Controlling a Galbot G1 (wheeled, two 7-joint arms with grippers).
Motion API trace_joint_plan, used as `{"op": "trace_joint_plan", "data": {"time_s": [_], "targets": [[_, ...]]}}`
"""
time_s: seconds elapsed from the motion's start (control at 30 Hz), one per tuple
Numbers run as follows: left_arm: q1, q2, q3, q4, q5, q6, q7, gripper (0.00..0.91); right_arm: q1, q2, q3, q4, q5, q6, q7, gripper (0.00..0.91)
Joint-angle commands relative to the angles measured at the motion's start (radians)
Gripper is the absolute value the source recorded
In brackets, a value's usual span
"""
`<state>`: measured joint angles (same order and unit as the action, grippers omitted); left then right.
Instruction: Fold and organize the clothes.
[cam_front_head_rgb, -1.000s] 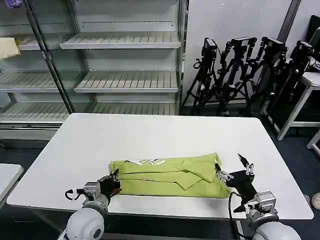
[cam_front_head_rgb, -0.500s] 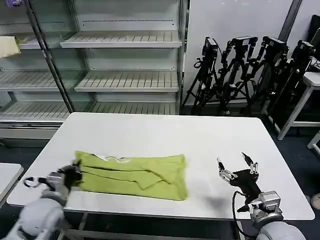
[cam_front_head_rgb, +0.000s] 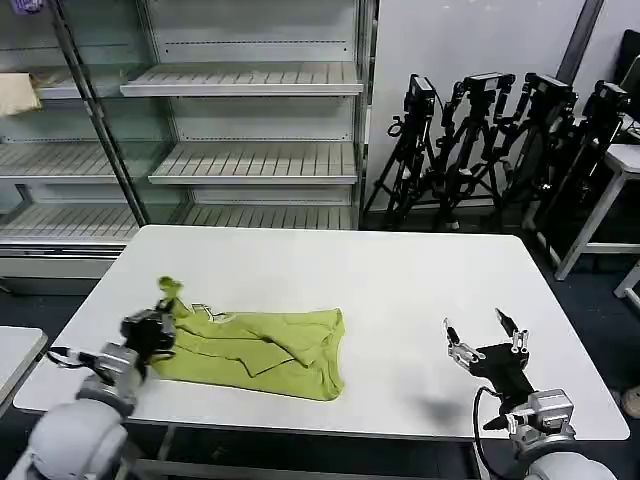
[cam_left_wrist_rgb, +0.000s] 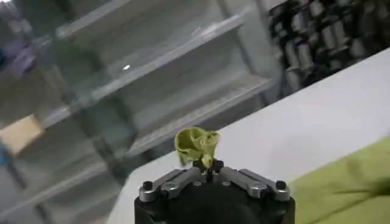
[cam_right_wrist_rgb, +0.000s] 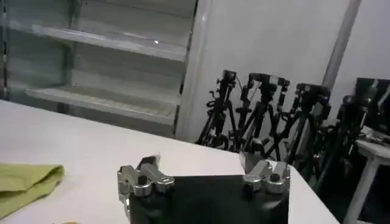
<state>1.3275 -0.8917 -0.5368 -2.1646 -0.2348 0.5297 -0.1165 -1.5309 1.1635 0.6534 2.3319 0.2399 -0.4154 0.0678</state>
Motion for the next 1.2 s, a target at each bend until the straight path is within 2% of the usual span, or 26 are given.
{"op": "trace_joint_plan", "data": {"time_s": [0.03, 0.13, 0.33, 0.87, 0.9, 1.13, 1.2], "targets": [[-0.036, -0.171, 0.367, -0.056, 0.272, -0.069, 0.075, 0.010, -0.053, 0.009, 0.037, 0.054, 0.000, -0.003, 0.000, 0.907], [-0.060, -0.184, 0.408, -0.025, 0.280, -0.074, 0.088, 0.010, -0.065, 0.007, 0.049, 0.072, -0.002, -0.003, 0.000, 0.907], [-0.130, -0.159, 0.445, -0.021, 0.234, -0.037, 0.106, 0.020, -0.088, 0.014, 0.051, 0.107, -0.010, -0.001, 0.000, 0.907], [-0.228, -0.212, 0.460, 0.053, 0.096, 0.020, 0.055, 0.030, -0.091, 0.018, 0.049, 0.095, -0.012, 0.001, 0.000, 0.907], [-0.229, -0.213, 0.463, 0.051, 0.085, 0.028, 0.044, 0.907, -0.090, 0.017, 0.049, 0.095, -0.012, 0.001, 0.000, 0.907], [-0.252, -0.230, 0.462, 0.018, -0.144, 0.026, -0.019, 0.907, -0.078, 0.015, 0.040, 0.088, -0.012, -0.003, 0.000, 0.907], [-0.272, -0.239, 0.455, 0.022, -0.174, -0.006, -0.019, 0.907, -0.075, 0.016, 0.034, 0.085, -0.015, -0.005, 0.000, 0.907]]}}
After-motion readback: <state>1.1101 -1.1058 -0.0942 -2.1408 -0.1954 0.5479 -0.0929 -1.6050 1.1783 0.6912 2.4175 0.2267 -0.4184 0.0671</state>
